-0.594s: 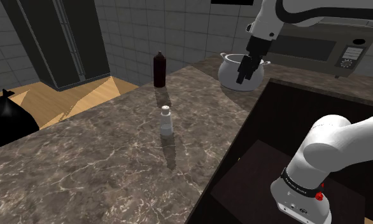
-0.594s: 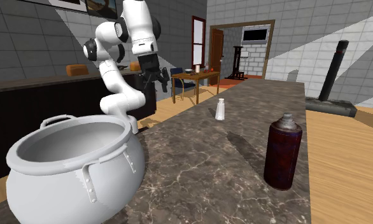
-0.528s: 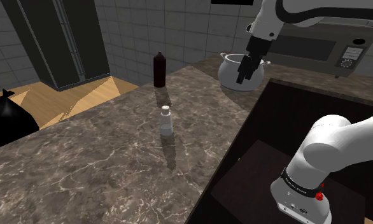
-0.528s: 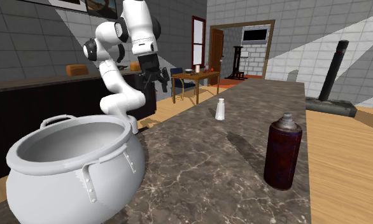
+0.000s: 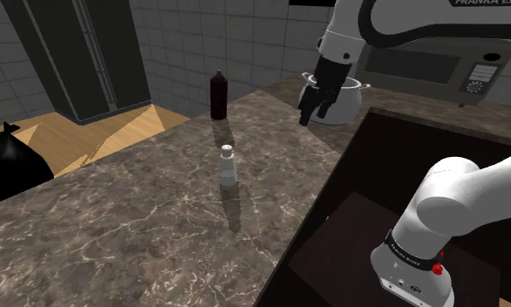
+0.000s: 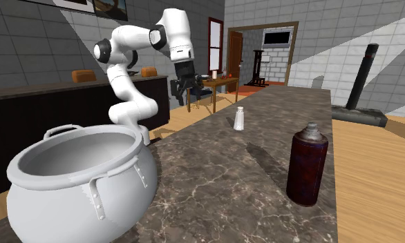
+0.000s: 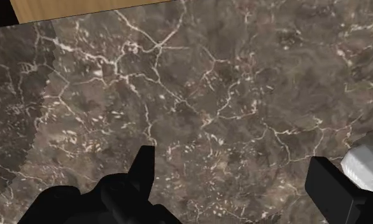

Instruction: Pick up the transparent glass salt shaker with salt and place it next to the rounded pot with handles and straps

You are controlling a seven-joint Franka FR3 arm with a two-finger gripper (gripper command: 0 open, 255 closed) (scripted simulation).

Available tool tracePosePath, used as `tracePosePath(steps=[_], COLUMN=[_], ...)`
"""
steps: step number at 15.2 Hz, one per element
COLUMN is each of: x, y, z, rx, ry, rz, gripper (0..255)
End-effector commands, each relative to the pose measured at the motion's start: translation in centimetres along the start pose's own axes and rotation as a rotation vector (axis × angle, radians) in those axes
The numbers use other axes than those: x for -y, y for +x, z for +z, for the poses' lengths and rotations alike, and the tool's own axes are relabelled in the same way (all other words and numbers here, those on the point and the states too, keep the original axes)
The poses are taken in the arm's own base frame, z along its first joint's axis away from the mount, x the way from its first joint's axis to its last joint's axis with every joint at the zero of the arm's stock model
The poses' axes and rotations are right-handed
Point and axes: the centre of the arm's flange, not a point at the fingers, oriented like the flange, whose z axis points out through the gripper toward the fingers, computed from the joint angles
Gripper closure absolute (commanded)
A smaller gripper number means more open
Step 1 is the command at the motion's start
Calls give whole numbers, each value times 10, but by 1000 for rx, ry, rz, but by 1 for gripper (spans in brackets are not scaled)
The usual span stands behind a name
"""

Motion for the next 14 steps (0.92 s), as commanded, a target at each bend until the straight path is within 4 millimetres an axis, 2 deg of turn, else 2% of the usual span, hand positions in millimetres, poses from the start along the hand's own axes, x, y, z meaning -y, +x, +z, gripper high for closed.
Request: tracePosePath(steps=[1, 14], x=[27, 198], y=[6, 50], z=[9, 60], rx=[-8, -61], ry=[-13, -106], rz=[24, 162], gripper=[0, 0])
